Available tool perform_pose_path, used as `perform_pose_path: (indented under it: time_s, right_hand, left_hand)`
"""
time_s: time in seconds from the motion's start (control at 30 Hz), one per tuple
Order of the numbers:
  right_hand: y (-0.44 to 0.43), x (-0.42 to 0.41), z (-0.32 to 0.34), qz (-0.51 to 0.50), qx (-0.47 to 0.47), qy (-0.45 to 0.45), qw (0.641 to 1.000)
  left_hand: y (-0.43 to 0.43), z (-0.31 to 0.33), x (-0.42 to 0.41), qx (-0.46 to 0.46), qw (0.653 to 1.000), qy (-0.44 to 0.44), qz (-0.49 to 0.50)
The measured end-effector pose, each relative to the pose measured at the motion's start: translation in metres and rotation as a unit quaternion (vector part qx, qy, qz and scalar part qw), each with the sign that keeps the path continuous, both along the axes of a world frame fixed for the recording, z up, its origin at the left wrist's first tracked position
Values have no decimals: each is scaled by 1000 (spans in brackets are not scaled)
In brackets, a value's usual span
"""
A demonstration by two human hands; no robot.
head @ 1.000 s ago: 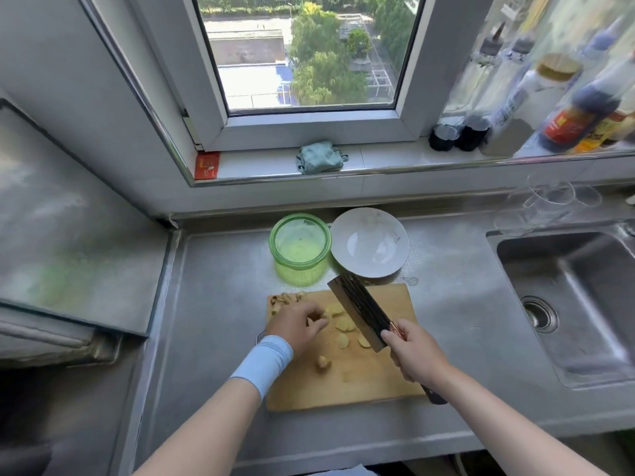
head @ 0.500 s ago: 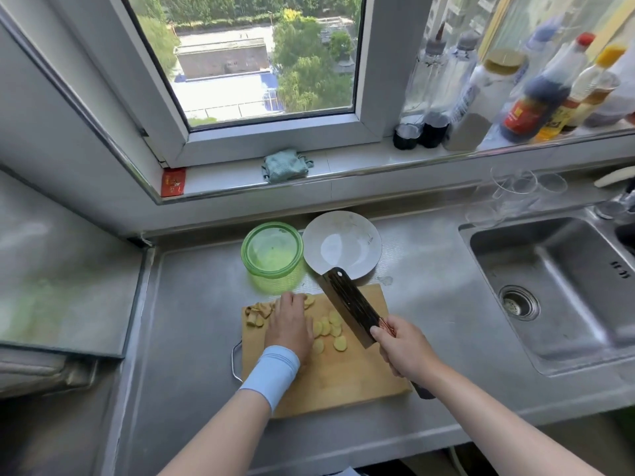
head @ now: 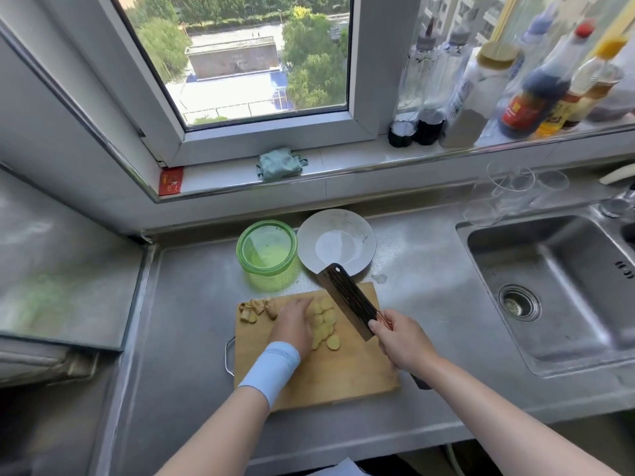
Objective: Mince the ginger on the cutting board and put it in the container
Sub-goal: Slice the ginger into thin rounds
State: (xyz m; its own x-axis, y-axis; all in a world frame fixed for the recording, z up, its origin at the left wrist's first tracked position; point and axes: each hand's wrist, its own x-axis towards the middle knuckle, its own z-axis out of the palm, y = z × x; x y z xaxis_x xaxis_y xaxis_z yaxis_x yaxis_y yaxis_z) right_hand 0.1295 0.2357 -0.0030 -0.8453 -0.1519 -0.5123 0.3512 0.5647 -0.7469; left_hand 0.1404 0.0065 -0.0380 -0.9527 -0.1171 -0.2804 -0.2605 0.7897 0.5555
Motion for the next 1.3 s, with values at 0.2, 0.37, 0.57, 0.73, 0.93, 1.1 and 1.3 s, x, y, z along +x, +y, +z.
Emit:
perform_pose_path:
  time_s: [0.2, 0.37, 0.57, 0.73, 0.93, 1.1, 1.3]
  right_hand:
    - [-5, 2, 2, 3, -18, -4, 1000]
    - [5, 3, -5, 2, -1, 0, 1000]
    - [21, -3, -7, -15, 16, 8, 1000]
    - [23, -2, -1, 3, 29, 7, 1000]
    - [-16, 19, 7, 70, -2, -31, 997]
    - [-37, 44, 0, 108, 34, -20, 993]
    - [-27, 48, -3, 51, 68, -22, 996]
  left_hand:
    - [-9, -1, 10, -121, 981, -148, -14]
    - [9, -6, -2, -52, 992, -109, 34]
    - [41, -9, -18, 59, 994, -89, 28]
    - [22, 6, -18, 84, 990, -52, 98]
    - [-28, 8, 40, 36, 980, -25, 195]
    - [-27, -11, 90, 20, 989, 23, 145]
    - [-30, -29, 106, 21, 993, 84, 74]
